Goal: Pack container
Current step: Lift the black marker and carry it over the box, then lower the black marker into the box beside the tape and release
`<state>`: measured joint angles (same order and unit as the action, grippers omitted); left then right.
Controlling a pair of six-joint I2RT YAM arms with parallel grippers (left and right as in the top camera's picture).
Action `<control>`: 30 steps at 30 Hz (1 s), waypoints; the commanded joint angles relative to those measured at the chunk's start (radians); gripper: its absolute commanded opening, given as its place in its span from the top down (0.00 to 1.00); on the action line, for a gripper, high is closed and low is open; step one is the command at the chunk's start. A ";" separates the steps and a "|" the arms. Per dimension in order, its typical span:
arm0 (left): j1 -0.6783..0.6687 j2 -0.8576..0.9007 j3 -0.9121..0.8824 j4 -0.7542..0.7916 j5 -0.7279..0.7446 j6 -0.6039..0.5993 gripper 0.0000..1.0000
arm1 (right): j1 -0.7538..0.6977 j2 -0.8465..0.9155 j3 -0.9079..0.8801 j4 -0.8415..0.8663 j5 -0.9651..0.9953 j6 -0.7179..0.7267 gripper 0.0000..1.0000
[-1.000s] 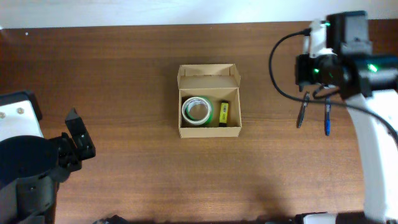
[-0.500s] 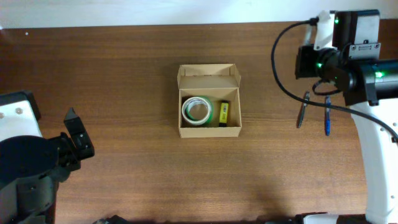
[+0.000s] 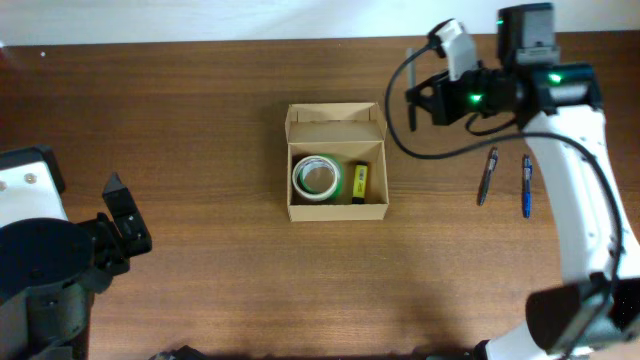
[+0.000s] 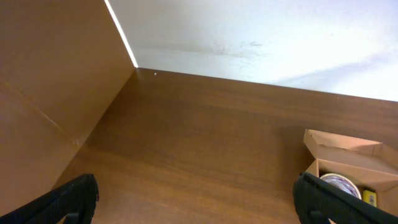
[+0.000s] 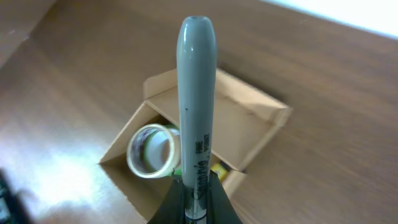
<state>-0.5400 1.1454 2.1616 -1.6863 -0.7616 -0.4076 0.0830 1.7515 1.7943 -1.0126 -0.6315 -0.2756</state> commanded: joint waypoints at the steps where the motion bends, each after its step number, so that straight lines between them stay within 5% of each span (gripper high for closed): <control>1: 0.006 -0.002 -0.005 -0.001 -0.025 0.002 0.01 | 0.062 0.071 -0.008 -0.007 -0.099 -0.060 0.96; 16: 0.006 -0.002 -0.005 -0.001 -0.025 0.002 0.01 | 0.370 0.187 -0.008 -0.336 0.096 -0.324 0.96; 30: 0.006 -0.002 -0.005 -0.001 -0.025 0.002 0.01 | 0.387 0.187 -0.008 -0.413 0.319 -0.293 0.96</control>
<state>-0.5396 1.1454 2.1616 -1.6863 -0.7677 -0.4076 0.4713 1.9461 1.7859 -1.4231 -0.3664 -0.5751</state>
